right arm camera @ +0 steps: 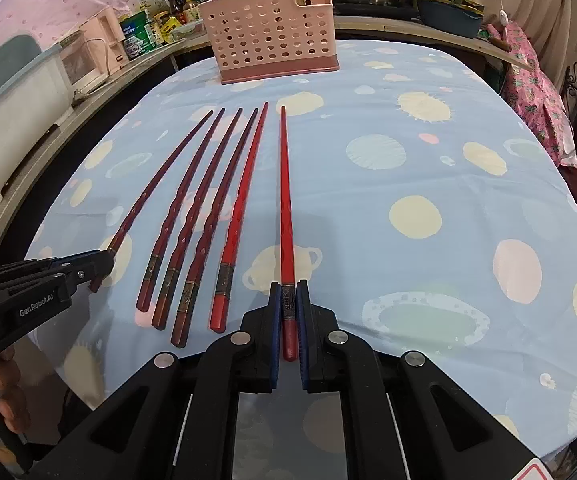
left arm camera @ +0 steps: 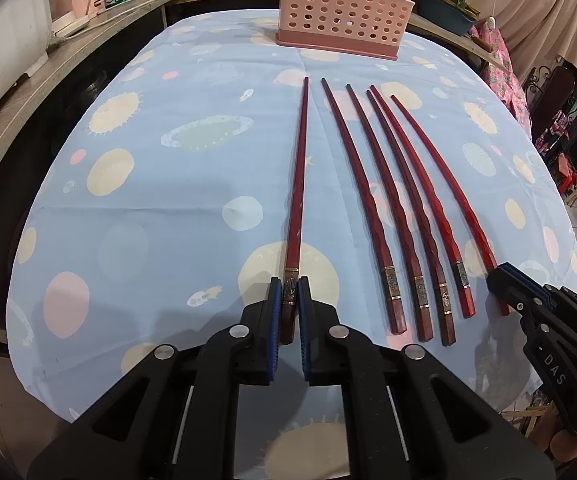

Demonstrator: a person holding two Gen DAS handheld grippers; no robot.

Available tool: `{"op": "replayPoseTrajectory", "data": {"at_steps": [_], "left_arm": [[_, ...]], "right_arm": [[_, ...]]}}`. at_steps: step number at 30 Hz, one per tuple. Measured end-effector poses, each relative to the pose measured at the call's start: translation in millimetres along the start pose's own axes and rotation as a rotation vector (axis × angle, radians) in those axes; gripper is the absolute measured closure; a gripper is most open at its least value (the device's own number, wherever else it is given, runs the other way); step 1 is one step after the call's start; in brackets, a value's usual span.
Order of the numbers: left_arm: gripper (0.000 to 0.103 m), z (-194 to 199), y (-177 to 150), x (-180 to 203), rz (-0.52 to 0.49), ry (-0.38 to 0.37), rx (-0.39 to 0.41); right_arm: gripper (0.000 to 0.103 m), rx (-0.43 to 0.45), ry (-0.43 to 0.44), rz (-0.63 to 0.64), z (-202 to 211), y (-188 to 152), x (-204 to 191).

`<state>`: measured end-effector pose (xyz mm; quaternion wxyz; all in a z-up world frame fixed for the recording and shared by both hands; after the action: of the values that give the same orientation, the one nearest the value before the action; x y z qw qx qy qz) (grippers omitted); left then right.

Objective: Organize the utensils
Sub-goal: 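Grasp a red chopstick with the left tool while the right tool grasps another red one, then lift both red chopsticks and drop them into the pink basket, opening both tools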

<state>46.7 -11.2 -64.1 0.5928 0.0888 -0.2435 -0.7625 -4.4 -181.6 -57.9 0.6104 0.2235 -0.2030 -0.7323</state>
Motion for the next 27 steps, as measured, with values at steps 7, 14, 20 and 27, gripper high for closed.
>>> {"op": "replayPoseTrajectory", "data": {"at_steps": [7, 14, 20, 27], "left_arm": [[0.096, 5.9, 3.6, 1.1, 0.003, -0.004, 0.009], [0.096, 20.4, 16.8, -1.2, 0.024, -0.022, 0.033], [0.096, 43.7, 39.8, -5.3, 0.04, -0.04, 0.097], [0.096, 72.0, 79.8, -8.7, 0.056, -0.045, 0.193]], "right_arm": [[0.096, 0.038, -0.002, -0.016, 13.3, 10.1, 6.6], [0.096, 0.106, -0.008, -0.044, 35.3, 34.4, 15.3], [0.096, 0.193, 0.007, -0.075, 61.3, 67.3, 25.2], [0.096, 0.304, -0.002, -0.107, 88.9, 112.2, 37.4]]}}
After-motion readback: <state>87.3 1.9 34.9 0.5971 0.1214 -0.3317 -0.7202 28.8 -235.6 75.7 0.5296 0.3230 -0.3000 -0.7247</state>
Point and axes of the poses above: each gripper's, at about its wrist camera, not at the fingertips, and z roughly against the way its jaws point, x to its right, y to its top, the point moved 2 cm from there along -z, roughly the way its jaws point, and after that the axes turned 3 degrees about -y, right-handed, at the moved point
